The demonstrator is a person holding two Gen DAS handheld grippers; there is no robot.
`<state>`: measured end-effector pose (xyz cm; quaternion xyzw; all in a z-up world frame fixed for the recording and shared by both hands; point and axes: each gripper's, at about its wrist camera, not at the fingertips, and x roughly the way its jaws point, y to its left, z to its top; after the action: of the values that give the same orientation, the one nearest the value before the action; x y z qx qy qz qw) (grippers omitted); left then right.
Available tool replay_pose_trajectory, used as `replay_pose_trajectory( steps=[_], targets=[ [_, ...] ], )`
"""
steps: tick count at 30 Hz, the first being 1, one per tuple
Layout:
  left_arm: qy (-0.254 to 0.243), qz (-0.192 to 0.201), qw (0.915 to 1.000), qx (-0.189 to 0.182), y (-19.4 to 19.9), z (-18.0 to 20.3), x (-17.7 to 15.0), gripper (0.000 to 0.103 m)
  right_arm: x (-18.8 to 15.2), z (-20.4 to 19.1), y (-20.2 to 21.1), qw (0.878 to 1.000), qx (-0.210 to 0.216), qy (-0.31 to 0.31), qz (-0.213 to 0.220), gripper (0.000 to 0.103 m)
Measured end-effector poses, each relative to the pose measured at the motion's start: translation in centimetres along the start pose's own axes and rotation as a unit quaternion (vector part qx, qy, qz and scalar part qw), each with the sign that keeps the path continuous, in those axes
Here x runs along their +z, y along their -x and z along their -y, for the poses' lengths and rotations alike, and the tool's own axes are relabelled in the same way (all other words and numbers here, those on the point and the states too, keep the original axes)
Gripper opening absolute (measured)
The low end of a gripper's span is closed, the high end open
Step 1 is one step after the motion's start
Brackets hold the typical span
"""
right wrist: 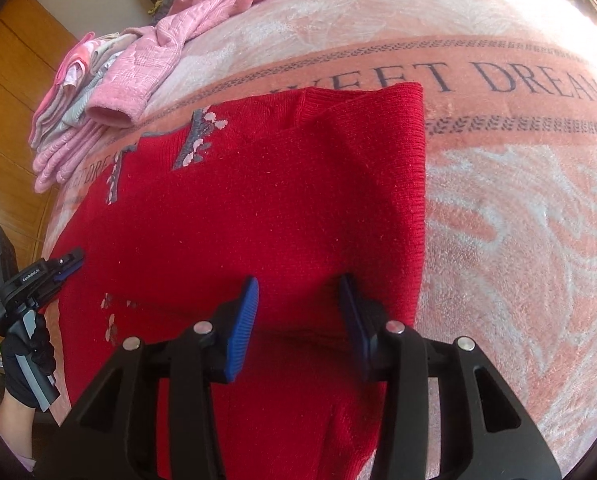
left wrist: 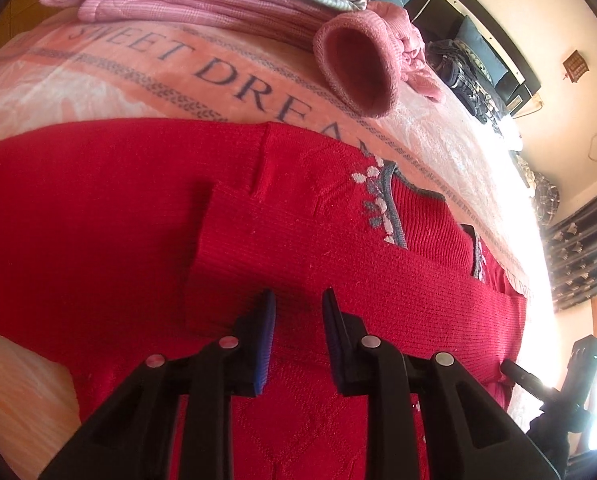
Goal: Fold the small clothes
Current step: 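Grasp the other red sleeve cuff with the left tool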
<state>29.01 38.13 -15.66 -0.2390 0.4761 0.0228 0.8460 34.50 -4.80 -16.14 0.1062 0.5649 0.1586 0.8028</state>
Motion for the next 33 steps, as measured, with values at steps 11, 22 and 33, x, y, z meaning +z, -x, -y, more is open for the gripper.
replay_pose_trajectory(
  steps=[11, 22, 33],
  targets=[
    [0.077, 0.048, 0.9939, 0.062, 12.0, -10.8, 0.7, 0.046, -0.4, -5.1, 6.1, 1.000, 0.015, -0.014, 0.017, 0.053],
    [0.309, 0.093, 0.9428, 0.082, 20.0, -31.5, -3.5, 0.046, -2.9, -13.8, 6.9, 1.000, -0.010, 0.028, 0.000, 0.054],
    [0.376, 0.155, 0.9134, 0.003, 20.1, -41.4, -5.5, 0.046, -3.9, -17.3, 2.6, 0.998, -0.006, 0.058, -0.013, 0.054]
  ],
)
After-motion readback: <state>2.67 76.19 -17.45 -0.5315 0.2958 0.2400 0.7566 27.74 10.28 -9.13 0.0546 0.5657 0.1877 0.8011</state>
